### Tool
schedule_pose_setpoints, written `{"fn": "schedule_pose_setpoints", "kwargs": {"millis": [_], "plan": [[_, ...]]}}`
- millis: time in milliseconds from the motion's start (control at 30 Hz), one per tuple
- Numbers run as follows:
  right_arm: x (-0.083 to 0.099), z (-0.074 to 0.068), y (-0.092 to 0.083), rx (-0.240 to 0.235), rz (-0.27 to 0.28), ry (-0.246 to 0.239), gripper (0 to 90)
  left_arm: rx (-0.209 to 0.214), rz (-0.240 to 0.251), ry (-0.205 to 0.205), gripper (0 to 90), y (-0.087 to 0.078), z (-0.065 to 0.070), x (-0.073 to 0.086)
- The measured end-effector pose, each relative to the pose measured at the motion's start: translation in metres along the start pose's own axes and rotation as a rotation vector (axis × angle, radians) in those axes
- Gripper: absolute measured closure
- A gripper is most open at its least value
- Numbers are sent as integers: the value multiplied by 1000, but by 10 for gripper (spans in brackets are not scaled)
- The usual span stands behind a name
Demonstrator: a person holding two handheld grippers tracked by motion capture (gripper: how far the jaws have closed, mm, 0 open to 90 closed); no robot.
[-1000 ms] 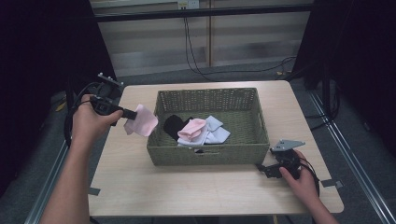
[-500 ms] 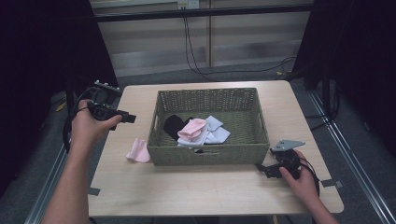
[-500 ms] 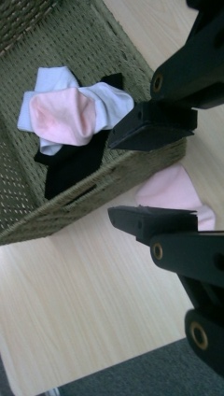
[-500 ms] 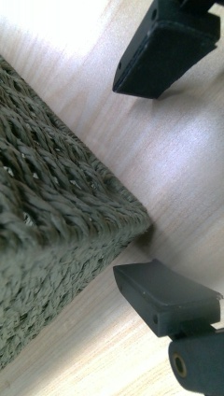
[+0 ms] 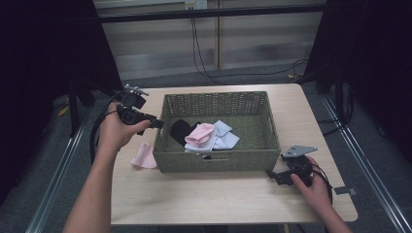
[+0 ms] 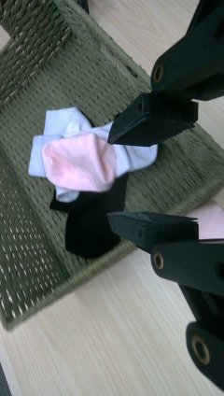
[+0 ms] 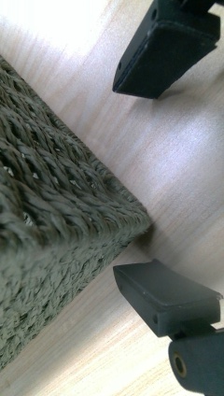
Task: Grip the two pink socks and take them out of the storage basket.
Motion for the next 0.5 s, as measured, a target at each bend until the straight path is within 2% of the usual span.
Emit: {"fn": "schedule_pose_setpoints", "kwargs": {"millis": [67,100,233,500], "plan": [[0,0,0,0,0,0,102,12,-12,16,544,9,4,-5],[0,0,0,0,0,0,102,27,-2,4,544,13,7,-7],[0,0,0,0,0,0,102,31,-11,24,540,21,9,-11],[0,0,0,0,0,0,102,41,-14,24,528,39,15,-20]]}}
Point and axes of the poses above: each handheld gripper's, and its own axes: y roughly forward along the jaws, x roughly out of its underside, z roughly to its right, the point moved 6 cm from there along y, roughly forward along the jaws, and after that the axes turned 12 degrees about -z, right-handed, at the moved point
